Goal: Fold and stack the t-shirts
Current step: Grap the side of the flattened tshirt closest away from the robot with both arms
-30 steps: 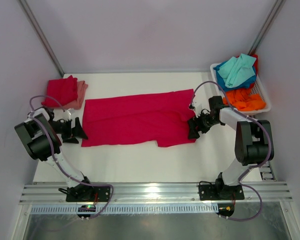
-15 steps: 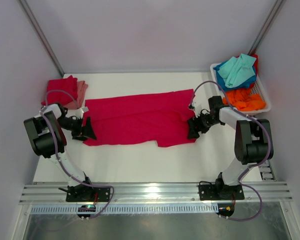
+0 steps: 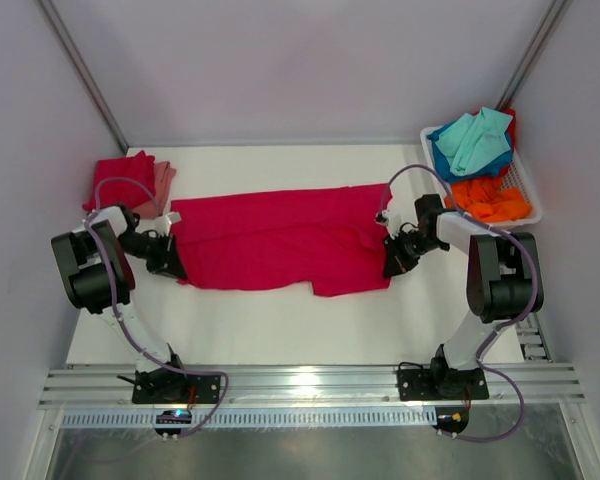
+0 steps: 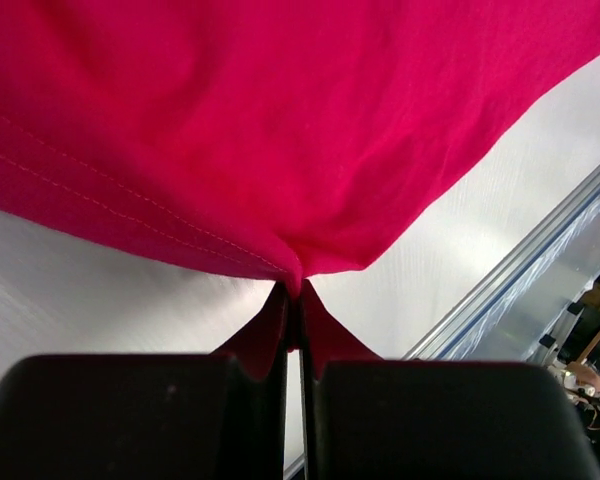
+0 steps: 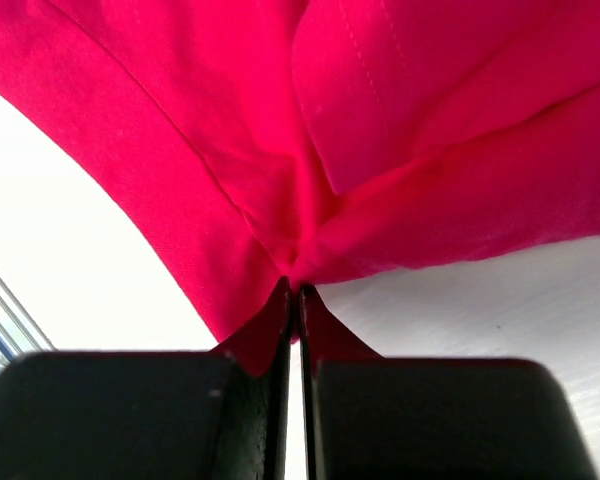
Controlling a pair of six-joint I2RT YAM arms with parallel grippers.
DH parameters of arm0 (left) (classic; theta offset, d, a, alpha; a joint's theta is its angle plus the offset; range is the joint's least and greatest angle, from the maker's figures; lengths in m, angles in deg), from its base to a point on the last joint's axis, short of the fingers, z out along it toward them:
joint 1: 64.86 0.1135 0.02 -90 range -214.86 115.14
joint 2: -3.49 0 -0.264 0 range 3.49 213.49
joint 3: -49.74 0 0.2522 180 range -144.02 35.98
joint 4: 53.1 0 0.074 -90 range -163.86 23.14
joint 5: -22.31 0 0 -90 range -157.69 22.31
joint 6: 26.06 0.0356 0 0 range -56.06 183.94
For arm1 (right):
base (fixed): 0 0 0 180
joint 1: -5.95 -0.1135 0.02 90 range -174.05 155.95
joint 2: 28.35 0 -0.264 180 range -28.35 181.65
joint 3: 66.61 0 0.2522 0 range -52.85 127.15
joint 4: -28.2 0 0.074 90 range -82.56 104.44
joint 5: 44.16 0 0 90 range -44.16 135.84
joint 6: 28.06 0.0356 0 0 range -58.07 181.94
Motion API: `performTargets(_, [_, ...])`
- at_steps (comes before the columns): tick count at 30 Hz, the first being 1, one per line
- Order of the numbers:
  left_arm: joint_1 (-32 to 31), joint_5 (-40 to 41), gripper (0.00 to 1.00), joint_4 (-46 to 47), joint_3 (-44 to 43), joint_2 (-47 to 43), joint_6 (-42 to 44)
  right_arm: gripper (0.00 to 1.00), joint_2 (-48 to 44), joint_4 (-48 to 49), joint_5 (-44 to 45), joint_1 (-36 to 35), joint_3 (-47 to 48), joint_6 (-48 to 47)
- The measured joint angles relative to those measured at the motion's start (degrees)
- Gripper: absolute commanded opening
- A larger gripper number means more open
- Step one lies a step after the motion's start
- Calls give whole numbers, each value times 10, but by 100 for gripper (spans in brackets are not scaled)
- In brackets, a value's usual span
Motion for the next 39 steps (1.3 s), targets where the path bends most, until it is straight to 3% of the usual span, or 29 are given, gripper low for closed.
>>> performTargets(22, [0,-40,0,-21,-161,39,-37,3,3,-54,-3,0,188,24])
performTargets(39, [-1,-71,0,28,-320,165,-129,3,135,-91,-31,0,372,63])
